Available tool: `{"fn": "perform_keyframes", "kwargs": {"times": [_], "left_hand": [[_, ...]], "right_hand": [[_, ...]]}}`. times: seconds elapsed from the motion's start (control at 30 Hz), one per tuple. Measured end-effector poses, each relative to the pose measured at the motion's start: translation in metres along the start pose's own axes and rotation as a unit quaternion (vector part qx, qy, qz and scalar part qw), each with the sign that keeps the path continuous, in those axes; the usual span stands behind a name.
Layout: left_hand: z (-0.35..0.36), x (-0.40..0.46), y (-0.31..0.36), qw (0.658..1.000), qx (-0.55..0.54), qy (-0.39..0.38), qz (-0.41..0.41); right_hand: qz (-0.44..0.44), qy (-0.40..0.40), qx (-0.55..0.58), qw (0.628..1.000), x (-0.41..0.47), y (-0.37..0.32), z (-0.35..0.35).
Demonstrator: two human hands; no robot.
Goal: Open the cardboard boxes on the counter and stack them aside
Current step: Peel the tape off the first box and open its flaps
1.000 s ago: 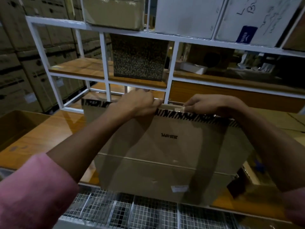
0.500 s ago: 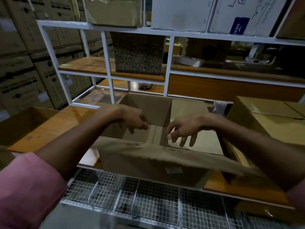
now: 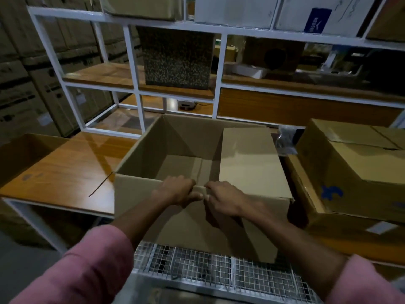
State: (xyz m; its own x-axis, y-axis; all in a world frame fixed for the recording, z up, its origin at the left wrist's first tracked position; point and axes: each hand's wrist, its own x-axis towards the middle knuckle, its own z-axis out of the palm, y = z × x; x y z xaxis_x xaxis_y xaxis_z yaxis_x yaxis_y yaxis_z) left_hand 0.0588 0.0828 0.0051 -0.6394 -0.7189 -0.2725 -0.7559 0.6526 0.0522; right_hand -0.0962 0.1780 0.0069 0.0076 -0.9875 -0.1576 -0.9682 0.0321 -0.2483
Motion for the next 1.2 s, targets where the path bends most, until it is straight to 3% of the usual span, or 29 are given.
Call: {"fn": "perform_keyframes", "kwargs": {"times": [0.17, 0.27, 0.43, 0.53, 0.73, 0.87, 0.97, 1.07, 1.2], "left_hand": [[0.005, 0.002, -0.001, 0.998, 0.038, 0.056, 0.007], [0.011, 0.0, -0.004, 0.994, 0.068, 0.082, 0.003], [0.017, 0.002, -0.011, 0.993, 0.08, 0.091, -0.002], [0.02, 0.003, -0.016, 0.993, 0.072, 0.095, 0.005], [0.028, 0.009, -0.024, 0.992, 0.073, 0.1, 0.006], [0.029, 0.009, -0.024, 0.995, 0.051, 0.083, 0.002], [0.028, 0.006, -0.027, 0.995, 0.045, 0.086, -0.007], [0.027, -0.002, -0.038, 0.994, 0.062, 0.093, 0.004], [0.027, -0.005, -0.061, 0.995, 0.065, 0.081, -0.006]], "right_hand": [[-0.031, 0.065, 0.019, 0.997, 0.013, -0.022, 0.015], [0.041, 0.089, 0.07, 0.993, 0.028, -0.034, 0.01], [0.138, 0.047, 0.121, 0.982, 0.047, -0.053, 0.003], [0.129, 0.037, 0.136, 0.982, 0.052, -0.059, -0.001], [0.127, -0.004, 0.281, 0.951, 0.073, -0.071, -0.008], [0.175, 0.0, 0.195, 0.965, 0.088, -0.075, 0.006], [0.184, 0.052, 0.117, 0.975, 0.081, -0.071, 0.01], [0.167, 0.119, 0.096, 0.974, 0.064, -0.058, 0.004], [0.211, 0.107, 0.078, 0.968, 0.044, -0.022, -0.007]]}}
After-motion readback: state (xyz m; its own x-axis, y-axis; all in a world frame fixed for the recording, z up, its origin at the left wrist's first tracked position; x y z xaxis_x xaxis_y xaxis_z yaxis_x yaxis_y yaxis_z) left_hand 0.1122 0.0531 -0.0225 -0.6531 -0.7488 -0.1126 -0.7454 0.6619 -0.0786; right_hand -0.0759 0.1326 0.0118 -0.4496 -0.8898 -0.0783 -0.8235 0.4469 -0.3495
